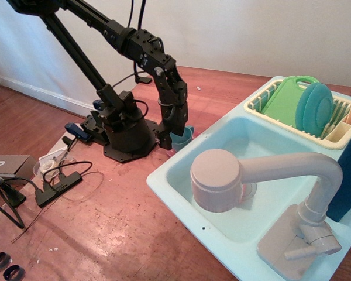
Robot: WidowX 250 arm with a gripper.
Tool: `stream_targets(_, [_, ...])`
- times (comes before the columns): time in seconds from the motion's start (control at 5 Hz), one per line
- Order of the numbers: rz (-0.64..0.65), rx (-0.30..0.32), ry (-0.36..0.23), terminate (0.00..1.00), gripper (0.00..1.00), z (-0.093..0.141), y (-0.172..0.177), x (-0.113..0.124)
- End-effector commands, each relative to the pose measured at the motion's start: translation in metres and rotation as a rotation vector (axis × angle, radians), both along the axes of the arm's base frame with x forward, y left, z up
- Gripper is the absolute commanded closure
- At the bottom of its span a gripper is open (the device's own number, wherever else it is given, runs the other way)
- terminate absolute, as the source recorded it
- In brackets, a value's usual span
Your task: Put cup from anywhere into sink
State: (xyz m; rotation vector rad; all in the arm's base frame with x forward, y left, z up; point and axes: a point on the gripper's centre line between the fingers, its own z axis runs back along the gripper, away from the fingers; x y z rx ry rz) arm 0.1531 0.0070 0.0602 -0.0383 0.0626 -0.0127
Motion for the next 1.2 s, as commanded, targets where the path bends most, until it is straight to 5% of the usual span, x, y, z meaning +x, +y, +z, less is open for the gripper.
stream_targets(0.0, [0.000, 0.000, 0.000, 0.00, 0.00, 0.000, 0.000, 0.000])
stream_targets(0.6, [-0.008, -0.026, 0.004, 0.00, 0.00, -0.025, -0.009, 0.004])
stream_targets(0.8, [-0.007, 0.013, -0.002, 0.00, 1.00, -0.015, -0.009, 0.009])
stream_targets(1.0, [-0.038, 0.023, 0.013, 0.00, 1.00, -0.009, -0.007, 0.013])
